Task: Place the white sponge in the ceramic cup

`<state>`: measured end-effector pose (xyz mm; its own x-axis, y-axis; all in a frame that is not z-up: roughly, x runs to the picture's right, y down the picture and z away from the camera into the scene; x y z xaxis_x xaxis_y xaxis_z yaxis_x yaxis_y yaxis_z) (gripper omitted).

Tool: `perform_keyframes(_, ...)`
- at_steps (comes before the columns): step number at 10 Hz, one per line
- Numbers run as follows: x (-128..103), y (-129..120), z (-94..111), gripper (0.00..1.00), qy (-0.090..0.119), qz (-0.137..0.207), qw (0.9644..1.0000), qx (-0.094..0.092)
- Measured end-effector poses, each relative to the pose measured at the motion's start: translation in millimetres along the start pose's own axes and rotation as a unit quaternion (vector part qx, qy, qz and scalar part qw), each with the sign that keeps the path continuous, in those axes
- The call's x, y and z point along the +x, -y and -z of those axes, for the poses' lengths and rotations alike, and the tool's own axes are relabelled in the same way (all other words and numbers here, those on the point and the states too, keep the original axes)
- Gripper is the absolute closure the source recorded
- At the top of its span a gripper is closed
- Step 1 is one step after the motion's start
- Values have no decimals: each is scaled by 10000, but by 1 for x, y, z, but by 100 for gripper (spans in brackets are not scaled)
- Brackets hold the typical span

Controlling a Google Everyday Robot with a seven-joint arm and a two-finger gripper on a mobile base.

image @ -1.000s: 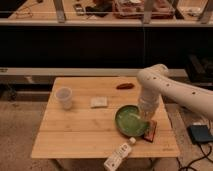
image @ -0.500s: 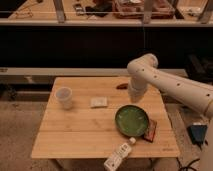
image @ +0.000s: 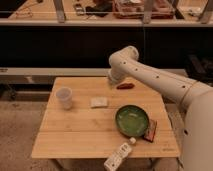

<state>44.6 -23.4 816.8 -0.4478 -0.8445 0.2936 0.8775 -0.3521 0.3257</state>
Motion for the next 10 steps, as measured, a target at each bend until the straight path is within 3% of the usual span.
perform_keyframes(1, -2, -6, 0, 94, 1, -10, 10000, -56)
perform_keyframes(3, -1, 0, 0, 94, 3, 24, 10000, -10)
perform_keyframes(5, 2, 1, -1, 99, -120, 217, 9997, 77)
perform_keyframes(6, 7, 10, -4, 95, -255, 467, 9983, 221)
perform_keyframes(8, 13, 34, -17, 75, -418, 1067, 9916, 595)
perform_keyframes(10, 6, 50, -37, 57, -284, 1524, 9844, 827)
